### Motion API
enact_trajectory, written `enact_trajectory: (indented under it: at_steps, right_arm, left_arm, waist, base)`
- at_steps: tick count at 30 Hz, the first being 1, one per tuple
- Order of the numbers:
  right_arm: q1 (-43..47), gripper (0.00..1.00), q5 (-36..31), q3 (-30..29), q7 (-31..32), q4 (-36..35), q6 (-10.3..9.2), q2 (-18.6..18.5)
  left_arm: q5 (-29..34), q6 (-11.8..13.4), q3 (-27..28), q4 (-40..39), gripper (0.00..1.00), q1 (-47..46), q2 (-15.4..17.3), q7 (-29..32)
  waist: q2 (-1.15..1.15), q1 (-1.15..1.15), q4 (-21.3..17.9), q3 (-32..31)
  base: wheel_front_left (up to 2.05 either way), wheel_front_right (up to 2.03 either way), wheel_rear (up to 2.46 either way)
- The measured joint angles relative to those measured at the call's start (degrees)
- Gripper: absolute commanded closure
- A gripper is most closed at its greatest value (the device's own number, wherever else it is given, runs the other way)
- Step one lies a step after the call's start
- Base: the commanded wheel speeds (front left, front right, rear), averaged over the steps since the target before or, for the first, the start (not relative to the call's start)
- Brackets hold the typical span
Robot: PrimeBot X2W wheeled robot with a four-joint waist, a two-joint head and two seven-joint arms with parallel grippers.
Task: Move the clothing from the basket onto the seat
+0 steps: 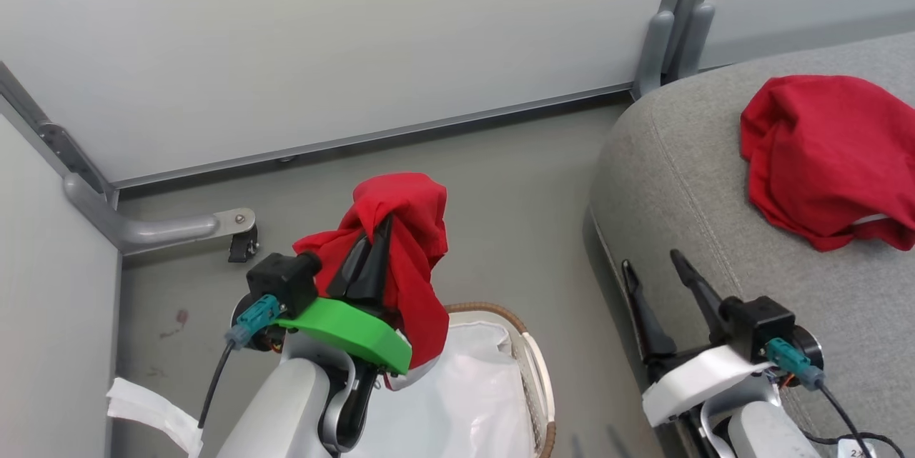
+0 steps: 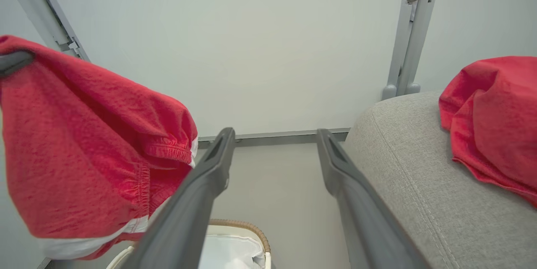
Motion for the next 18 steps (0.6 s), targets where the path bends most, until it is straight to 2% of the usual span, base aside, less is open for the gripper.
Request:
enact_trajectory:
  at_steps: [4, 10, 15, 18]
  right_arm:
    - [0.20, 0.00, -1.19, 4.17, 0.00, 0.59, 0.00, -0.01]
    - [-2.03, 0.00, -1.70, 14.68, 0.01, 2.01, 0.00, -0.07]
    - [-5.80, 0.00, 1.87, 24.24, 0.01, 3.22, 0.00, 0.03]
    - [-8.13, 0.00, 3.18, 27.57, 0.01, 3.94, 0.00, 0.03]
  left_arm:
    - [-0.08, 0.00, -0.49, -0.60, 1.00, 0.00, 0.00, -0.01]
    - [-0.97, 0.00, -1.85, -1.18, 1.00, -0.14, -0.03, -0.01]
    - [-1.57, 0.00, -4.15, -1.16, 1.00, -0.59, -0.04, -0.01]
    - [-2.16, 0.00, -5.38, -1.37, 1.00, -0.90, -0.05, -0.01]
  waist:
    - [0.00, 0.00, 0.56, -0.43]
    - [0.00, 0.00, 1.36, 0.11]
    - [0.00, 0.00, 2.47, 0.45]
    - [0.00, 0.00, 3.21, 0.61]
  base:
    - [0.00, 0.00, 0.00]
    - [0.00, 0.00, 0.00]
    - [0.00, 0.00, 0.00]
    - [0.00, 0.00, 0.00]
